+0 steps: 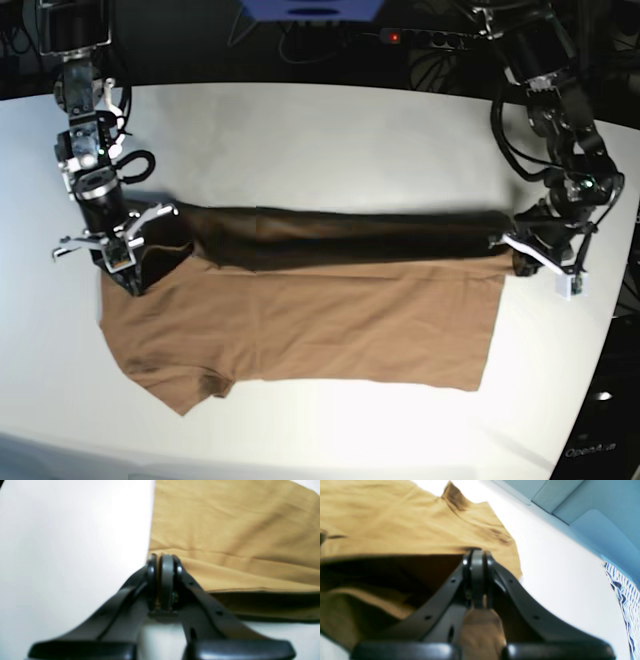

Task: Fold the T-shirt properly
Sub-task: 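Pull both shoulder corners toward the hem, folding the collar edge over, then lower the folded edge onto the shirt and open both grippers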

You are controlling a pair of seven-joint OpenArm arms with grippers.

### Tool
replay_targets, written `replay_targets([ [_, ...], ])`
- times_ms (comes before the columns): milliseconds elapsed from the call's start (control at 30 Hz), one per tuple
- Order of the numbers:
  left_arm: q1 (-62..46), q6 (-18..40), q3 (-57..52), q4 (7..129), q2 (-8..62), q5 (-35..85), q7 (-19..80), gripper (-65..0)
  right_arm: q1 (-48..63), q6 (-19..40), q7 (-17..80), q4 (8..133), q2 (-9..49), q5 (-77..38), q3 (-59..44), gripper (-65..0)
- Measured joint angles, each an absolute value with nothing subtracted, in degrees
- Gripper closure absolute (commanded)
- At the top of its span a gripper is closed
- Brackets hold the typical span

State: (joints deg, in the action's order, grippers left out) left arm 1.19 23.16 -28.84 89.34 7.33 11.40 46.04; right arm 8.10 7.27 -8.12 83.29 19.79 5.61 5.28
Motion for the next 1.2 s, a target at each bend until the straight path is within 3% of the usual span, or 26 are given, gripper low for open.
replay_targets([
  [1033,6.0,23.2,-23.8,82.9,8.6,11.4,45.7,-2.3,5.9,7.4,-7.5,77.1,19.5,5.6,5.3,-0.1],
  [1200,6.0,23.2,-24.0,82.9,9.7,11.4,40.9,-2.2,5.9,7.4,-7.5,77.1,19.5,5.6,5.3,-0.1],
])
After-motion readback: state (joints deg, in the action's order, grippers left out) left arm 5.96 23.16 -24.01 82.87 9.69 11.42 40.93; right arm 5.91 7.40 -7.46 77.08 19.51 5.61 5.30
